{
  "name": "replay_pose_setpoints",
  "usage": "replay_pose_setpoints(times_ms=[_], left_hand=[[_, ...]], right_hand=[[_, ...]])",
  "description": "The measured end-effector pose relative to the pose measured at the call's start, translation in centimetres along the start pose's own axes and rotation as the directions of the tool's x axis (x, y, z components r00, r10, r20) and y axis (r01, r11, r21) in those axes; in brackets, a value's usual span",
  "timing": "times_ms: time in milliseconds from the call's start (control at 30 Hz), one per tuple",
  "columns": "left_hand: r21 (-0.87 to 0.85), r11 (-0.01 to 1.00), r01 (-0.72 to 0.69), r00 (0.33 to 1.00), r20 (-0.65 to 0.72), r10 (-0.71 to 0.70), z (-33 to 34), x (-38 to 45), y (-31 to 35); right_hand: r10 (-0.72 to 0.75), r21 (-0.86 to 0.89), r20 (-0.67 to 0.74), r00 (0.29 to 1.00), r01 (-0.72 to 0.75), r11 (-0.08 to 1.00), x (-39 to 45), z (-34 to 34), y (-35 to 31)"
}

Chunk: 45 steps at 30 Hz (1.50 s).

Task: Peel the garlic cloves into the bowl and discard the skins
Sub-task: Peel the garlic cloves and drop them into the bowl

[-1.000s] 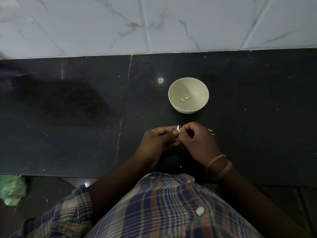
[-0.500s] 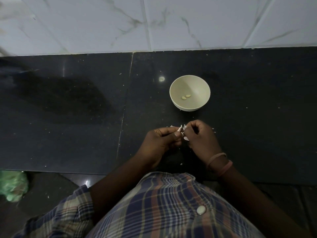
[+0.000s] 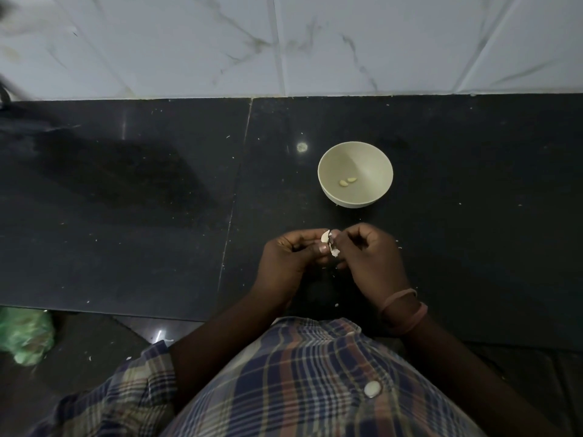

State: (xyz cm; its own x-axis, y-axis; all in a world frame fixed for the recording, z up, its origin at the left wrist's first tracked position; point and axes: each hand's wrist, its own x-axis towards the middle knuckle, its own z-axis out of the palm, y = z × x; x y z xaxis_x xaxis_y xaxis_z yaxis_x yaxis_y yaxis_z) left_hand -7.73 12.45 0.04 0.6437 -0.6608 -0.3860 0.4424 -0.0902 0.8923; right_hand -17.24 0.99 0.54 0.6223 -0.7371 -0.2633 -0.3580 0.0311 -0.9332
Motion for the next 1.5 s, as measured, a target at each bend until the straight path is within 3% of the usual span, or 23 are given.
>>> replay_pose_setpoints(times_ms=[167, 300, 600, 767, 1167, 1500], left_hand=[[0.037, 0.999, -0.019, 0.998, -0.054, 0.021, -0.2, 0.1, 0.2], [0.152, 0.988, -0.034, 0.997, -0.058, 0.043, -0.5, 0.2, 0.4], [0.431, 0.892, -0.138, 0.988, 0.000, 0.153, -1.1, 0.9, 1.1], [0.489, 0.859, -0.153, 0.988, 0.046, 0.149, -1.7, 1.4, 1.6], [0.449, 0.891, -0.068, 0.998, 0.036, 0.059, -2.2, 2.6, 2.2], [0.216, 0.976, 0.006, 0.993, 0.114, -0.031, -1.2, 2.7, 2.5]], right_hand=[[0.051, 0.097, 0.081, 0.995, -0.058, 0.994, -0.4, 0.4, -0.5], [0.057, 0.071, 0.070, 0.996, -0.062, 0.996, -0.6, 0.6, -0.6], [0.087, 0.027, 0.108, 0.990, -0.091, 0.996, -0.2, 0.4, -0.4], [0.130, 0.040, 0.142, 0.981, -0.136, 0.990, 0.2, 0.6, -0.6], [0.114, 0.003, 0.116, 0.987, -0.116, 0.993, 0.9, 1.5, -1.2], [0.127, 0.085, 0.085, 0.988, -0.134, 0.987, 1.6, 1.2, -1.7]])
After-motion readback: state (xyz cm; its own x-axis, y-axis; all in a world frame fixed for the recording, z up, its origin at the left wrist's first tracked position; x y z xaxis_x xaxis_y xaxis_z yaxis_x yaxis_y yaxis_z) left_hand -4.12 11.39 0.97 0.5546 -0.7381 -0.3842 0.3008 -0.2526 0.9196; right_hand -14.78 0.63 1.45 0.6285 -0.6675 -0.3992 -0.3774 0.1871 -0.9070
